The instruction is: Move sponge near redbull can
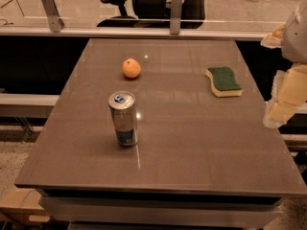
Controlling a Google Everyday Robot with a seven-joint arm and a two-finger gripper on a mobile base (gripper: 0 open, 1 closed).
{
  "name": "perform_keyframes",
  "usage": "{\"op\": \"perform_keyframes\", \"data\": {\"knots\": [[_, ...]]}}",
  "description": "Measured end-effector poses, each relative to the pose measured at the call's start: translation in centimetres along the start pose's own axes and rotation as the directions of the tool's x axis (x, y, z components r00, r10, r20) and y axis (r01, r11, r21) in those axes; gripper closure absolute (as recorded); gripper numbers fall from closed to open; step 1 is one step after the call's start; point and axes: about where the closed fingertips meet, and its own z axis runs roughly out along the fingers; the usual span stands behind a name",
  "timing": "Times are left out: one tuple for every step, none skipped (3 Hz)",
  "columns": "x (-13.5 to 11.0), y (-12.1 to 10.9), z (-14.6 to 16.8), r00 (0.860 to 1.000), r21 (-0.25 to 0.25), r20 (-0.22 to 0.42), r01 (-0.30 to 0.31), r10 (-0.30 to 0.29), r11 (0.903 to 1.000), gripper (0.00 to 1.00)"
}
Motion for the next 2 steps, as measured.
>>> {"op": "perform_keyframes", "data": {"knots": [[-0.12, -0.08, -0.20, 1.000, 0.010, 0.003, 0.000, 0.000, 0.9999, 0.00], [-0.60, -0.76, -0.79, 0.999, 0.048, 0.035, -0.032, 0.030, 0.9983, 0.00]]}}
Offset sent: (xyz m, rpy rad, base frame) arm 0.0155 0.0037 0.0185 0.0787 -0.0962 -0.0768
